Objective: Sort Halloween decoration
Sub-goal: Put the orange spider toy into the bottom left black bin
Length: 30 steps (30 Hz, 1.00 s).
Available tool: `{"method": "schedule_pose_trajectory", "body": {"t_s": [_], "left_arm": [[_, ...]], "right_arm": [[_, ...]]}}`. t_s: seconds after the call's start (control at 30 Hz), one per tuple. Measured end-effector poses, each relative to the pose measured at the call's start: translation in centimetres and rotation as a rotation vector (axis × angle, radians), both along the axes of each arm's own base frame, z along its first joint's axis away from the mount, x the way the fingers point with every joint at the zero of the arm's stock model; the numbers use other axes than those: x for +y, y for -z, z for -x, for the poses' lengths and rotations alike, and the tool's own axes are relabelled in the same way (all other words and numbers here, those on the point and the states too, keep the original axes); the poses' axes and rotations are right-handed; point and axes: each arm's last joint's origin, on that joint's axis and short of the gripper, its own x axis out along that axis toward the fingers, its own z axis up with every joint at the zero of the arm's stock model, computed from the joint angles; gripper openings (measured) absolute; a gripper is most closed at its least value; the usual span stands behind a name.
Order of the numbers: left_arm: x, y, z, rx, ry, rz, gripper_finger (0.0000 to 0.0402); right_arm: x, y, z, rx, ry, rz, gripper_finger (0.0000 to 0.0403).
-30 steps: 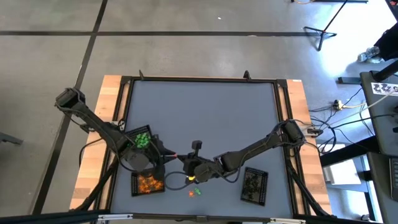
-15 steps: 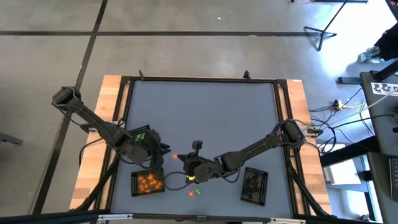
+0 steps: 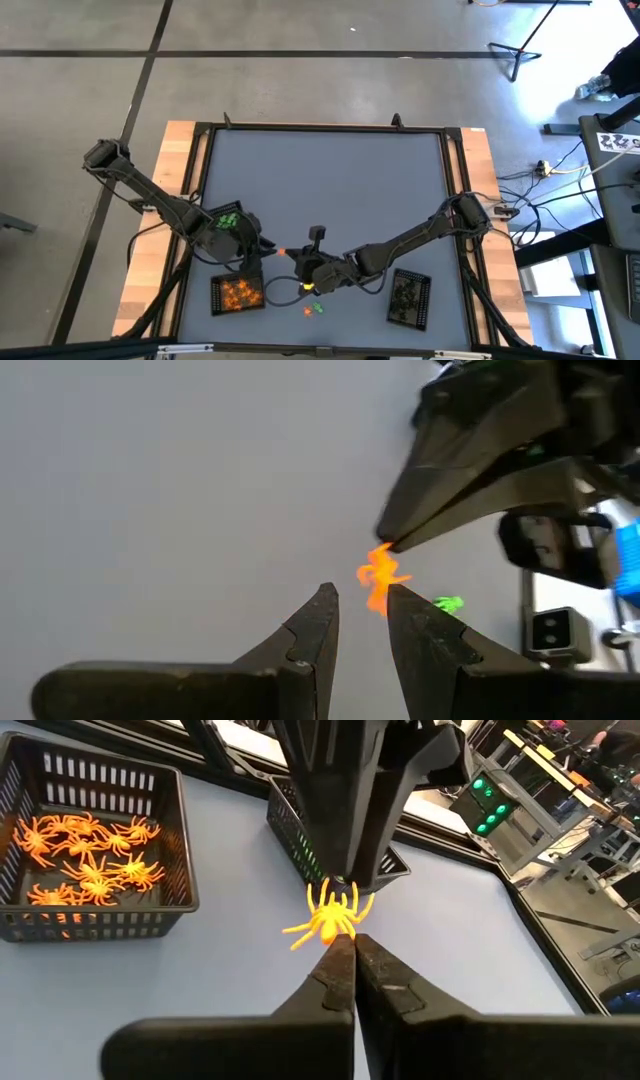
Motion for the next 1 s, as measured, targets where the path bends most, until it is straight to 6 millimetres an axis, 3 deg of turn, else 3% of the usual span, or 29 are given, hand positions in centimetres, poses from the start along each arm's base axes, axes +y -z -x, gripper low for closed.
{"method": "schedule_pose_trajectory", "body": {"t_s": [0.27,1.0], "left_arm": [[-0.43,-0.72,-0.46,-0.071,0.075,0.020,0.0082],[-0.35,0.01,-0.45,-0.022,0.042,-0.007,0.0082]], "right_arm": [[0.00,0.00,0.00,0.000,0.000,0.000,0.0000],[0.01,-0.05,-0.03,-0.006,0.000,-0.003,0.0000]]}}
